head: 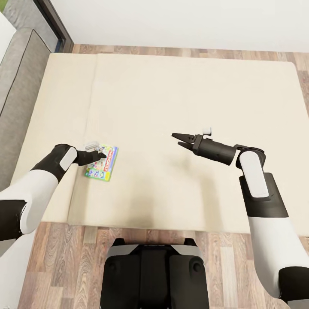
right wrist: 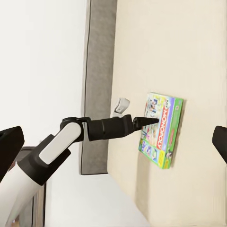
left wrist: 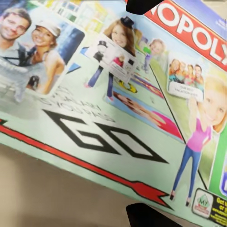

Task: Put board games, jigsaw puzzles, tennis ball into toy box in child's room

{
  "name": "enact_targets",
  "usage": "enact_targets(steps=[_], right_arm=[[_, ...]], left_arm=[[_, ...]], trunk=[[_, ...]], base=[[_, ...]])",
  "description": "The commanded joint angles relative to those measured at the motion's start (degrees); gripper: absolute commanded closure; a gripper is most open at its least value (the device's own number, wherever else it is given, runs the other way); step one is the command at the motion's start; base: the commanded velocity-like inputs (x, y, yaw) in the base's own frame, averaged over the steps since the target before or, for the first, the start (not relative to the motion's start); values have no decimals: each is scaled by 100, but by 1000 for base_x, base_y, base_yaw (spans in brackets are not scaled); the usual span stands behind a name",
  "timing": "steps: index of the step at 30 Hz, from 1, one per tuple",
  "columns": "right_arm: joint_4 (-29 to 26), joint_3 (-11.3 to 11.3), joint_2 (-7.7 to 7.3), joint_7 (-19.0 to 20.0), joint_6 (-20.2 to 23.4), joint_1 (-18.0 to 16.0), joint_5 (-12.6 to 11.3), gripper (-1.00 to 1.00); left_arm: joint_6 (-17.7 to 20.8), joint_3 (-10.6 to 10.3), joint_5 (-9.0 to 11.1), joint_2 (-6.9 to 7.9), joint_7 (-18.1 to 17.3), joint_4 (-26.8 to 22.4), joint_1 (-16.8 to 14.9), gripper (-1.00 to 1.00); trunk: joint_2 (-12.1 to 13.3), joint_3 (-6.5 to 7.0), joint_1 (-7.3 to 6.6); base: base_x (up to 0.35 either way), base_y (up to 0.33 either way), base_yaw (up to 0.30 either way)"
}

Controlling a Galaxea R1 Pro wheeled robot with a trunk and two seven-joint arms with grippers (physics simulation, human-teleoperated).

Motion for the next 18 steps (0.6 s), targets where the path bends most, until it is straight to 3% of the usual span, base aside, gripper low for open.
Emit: enact_targets(steps=[1, 18], right_arm=[[1, 2, -3, 58, 8, -4, 59, -100], [6, 1, -2, 58, 8, 2, 62, -100]], left_arm=[[12, -45, 6, 7, -17, -5, -2, -100], [16, -45, 6, 6, -17, -20, -2, -100]], trunk=[[-6, -4, 2], [-6, 10, 2]], base=[[-61, -106, 0], [-28, -87, -24]])
